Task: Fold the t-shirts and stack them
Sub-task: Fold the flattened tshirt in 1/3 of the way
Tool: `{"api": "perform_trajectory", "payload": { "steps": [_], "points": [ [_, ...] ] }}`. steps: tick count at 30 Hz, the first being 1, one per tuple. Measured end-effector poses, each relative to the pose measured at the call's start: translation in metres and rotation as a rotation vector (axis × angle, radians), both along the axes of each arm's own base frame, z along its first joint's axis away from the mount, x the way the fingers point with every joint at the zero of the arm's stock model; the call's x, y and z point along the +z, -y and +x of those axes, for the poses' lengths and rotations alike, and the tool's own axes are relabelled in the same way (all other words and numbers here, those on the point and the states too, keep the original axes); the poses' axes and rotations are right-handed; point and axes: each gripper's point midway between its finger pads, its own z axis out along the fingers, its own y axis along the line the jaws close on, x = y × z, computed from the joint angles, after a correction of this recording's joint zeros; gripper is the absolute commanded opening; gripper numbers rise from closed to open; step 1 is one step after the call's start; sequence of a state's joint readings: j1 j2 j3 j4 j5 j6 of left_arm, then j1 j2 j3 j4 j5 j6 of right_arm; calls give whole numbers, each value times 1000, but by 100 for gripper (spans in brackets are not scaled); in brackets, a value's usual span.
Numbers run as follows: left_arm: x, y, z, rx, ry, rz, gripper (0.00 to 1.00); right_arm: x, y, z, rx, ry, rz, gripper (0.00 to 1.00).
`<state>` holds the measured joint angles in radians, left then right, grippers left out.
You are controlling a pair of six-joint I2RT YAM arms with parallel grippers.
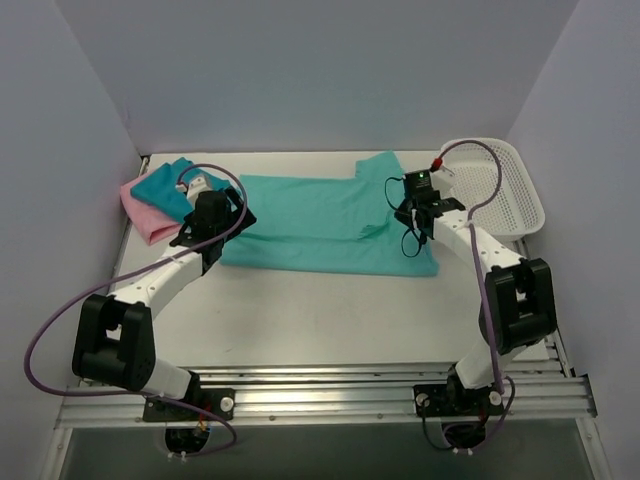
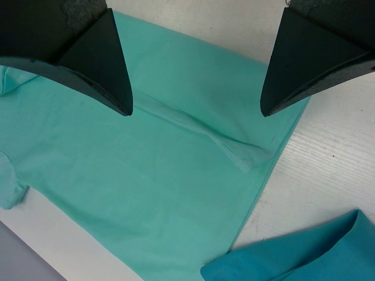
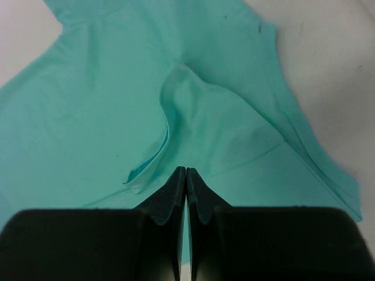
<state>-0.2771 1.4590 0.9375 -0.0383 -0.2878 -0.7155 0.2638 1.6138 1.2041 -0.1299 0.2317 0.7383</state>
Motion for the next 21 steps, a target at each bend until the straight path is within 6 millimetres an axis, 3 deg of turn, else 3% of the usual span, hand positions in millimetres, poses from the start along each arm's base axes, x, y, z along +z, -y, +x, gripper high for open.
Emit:
{"api": "perform_trajectory", "payload": {
  "steps": [6, 12, 21],
  "points": [
    [-3, 8, -1, -17, -4, -2, 99, -44, -30, -8, 60, -100, 4, 0],
    [-3, 9, -1, -17, -3, 1, 99, -83, -60, 5, 98, -169, 6, 0],
    [-3, 6, -1, -5, -1, 10, 99, -122, -72, 22, 100, -227, 3, 0]
  ]
}}
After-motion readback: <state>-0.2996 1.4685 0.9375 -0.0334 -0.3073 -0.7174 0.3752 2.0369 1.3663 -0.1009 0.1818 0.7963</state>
